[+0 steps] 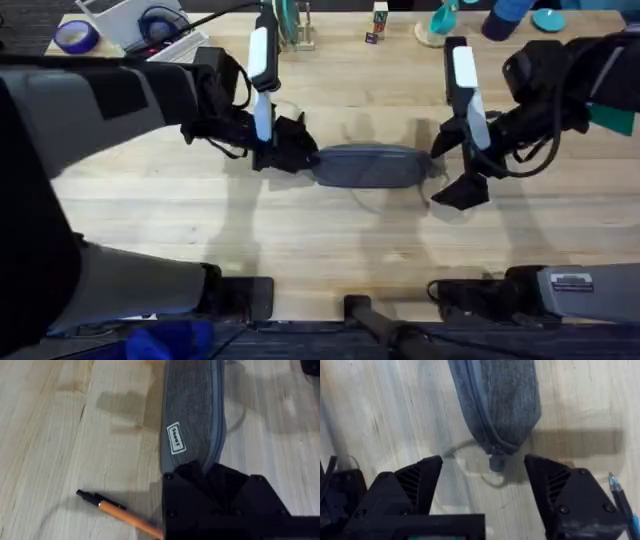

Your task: Unzip the bag, pick up the pens from the table one at a time and place them inside, then zip the bag closed.

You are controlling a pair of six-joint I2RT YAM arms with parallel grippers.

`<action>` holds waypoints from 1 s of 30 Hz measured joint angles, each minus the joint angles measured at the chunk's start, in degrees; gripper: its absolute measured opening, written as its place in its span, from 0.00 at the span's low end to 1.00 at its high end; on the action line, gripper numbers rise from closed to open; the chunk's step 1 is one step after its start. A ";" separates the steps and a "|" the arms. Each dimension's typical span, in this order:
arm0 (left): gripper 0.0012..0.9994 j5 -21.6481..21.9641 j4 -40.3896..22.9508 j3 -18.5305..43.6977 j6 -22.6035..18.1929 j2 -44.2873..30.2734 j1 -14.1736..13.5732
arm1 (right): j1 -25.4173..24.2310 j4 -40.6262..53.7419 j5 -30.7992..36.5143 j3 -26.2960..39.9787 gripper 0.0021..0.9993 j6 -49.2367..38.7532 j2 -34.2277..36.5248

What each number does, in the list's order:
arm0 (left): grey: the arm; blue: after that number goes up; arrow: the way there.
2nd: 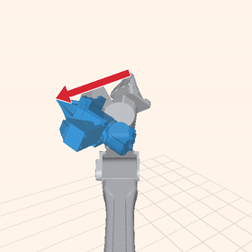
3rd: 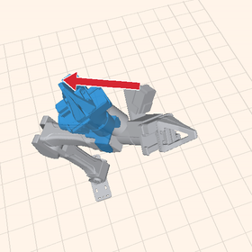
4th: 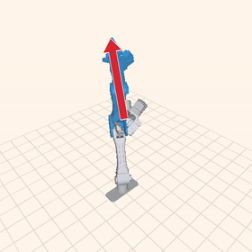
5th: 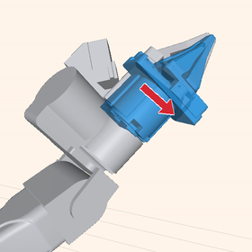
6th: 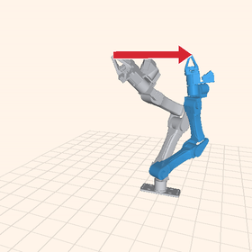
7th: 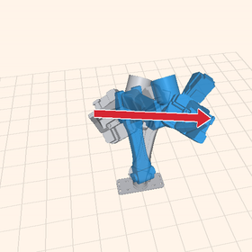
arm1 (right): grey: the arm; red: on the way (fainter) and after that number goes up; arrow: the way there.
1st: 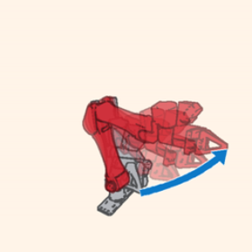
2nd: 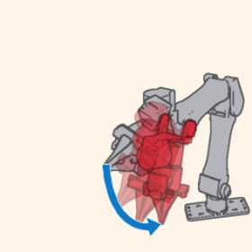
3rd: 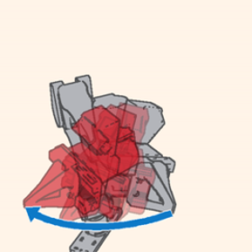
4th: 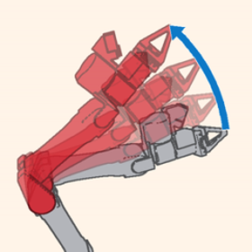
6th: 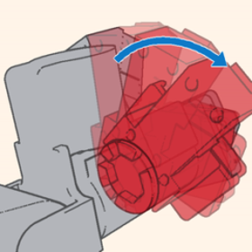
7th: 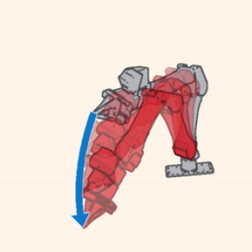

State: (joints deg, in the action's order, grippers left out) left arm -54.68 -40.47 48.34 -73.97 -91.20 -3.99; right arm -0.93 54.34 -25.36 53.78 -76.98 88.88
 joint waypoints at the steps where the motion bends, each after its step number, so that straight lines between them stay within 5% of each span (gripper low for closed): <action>1: 0.04 0.00 0.00 0.00 -0.02 0.00 0.00 | 0.00 -0.03 0.00 0.00 1.00 0.15 0.00; 27: 0.04 0.00 0.00 0.00 0.00 0.00 0.00 | 0.00 -0.73 -2.84 -0.01 0.99 0.34 0.00; 30: 0.04 0.00 0.00 0.00 0.00 0.00 0.00 | 0.00 -0.73 -2.95 0.00 0.85 0.52 0.01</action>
State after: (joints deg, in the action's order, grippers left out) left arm -54.68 -40.47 48.34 -73.97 -91.20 -3.99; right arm -0.93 53.60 -28.32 53.78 -76.46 88.89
